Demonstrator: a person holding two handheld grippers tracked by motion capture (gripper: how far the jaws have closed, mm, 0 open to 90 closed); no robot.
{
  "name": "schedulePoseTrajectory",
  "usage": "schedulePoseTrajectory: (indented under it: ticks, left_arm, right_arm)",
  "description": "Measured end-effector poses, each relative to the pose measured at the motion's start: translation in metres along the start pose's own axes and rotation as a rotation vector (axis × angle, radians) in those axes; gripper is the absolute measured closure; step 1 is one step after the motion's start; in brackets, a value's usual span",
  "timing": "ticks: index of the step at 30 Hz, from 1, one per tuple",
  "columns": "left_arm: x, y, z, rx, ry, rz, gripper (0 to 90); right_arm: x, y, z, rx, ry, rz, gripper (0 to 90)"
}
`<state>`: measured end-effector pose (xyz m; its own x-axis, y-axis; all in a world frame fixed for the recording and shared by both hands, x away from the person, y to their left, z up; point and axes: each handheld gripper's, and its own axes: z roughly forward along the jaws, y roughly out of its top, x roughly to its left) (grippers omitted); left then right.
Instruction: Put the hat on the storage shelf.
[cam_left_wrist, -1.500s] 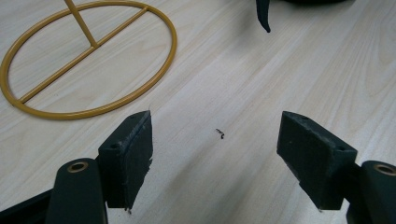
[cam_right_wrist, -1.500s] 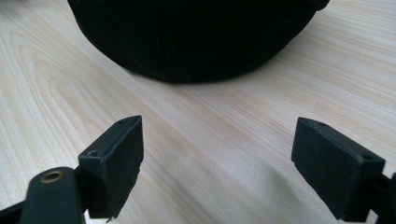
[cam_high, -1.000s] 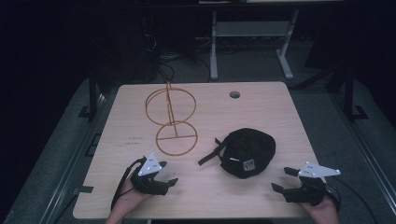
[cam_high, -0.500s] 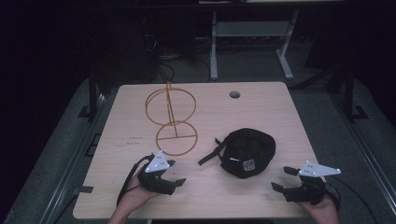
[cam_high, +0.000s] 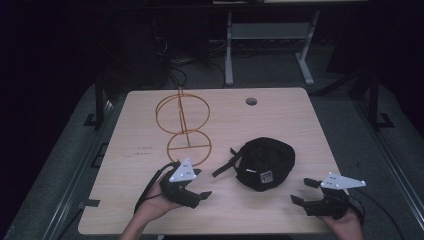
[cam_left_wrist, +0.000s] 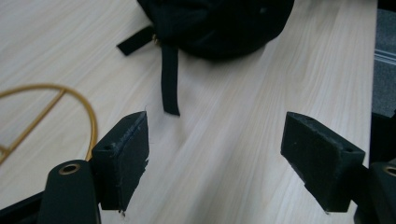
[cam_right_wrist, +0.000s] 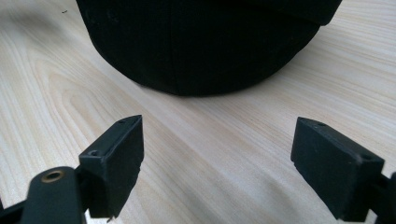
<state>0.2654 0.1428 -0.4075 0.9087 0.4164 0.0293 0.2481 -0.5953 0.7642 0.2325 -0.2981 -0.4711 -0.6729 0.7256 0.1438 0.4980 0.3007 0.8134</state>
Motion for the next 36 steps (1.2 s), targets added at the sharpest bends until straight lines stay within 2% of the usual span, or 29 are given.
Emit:
schedulePoseTrajectory:
  ticks: [11, 15, 16, 21, 24, 28, 31, 36]
  left_arm:
    - [-0.006, 0.033, 0.013, -0.006, -0.058, 0.034, 23.5]
    - [-0.009, 0.043, 0.017, 0.001, -0.074, 0.057, 23.5]
    - [-0.010, 0.049, 0.020, 0.009, -0.083, 0.069, 23.6]
    - [-0.013, 0.061, 0.026, 0.000, -0.087, 0.090, 23.5]
    - [-0.014, 0.071, 0.035, 0.016, -0.104, 0.115, 23.5]
    - [-0.012, 0.081, 0.045, 0.024, -0.115, 0.119, 23.6]
    - [-0.012, 0.085, 0.050, 0.027, -0.123, 0.124, 23.7]
    - [-0.012, 0.093, 0.064, 0.062, -0.133, 0.153, 24.1]
  right_arm:
    - [0.002, 0.000, 0.000, -0.001, 0.009, -0.009, 18.1]
    - [0.002, 0.000, -0.001, -0.007, 0.012, -0.007, 18.7]
    - [0.002, -0.001, -0.001, -0.007, 0.010, -0.004, 18.7]
    - [0.002, -0.001, -0.001, -0.009, 0.012, -0.007, 18.7]
    - [0.002, -0.001, -0.001, -0.011, 0.012, -0.005, 18.7]
    - [0.002, -0.001, -0.001, -0.008, 0.014, -0.010, 18.7]
    - [0.002, -0.001, -0.001, -0.011, 0.014, -0.008, 18.7]
    - [0.001, -0.001, -0.001, -0.008, 0.013, -0.001, 18.8]
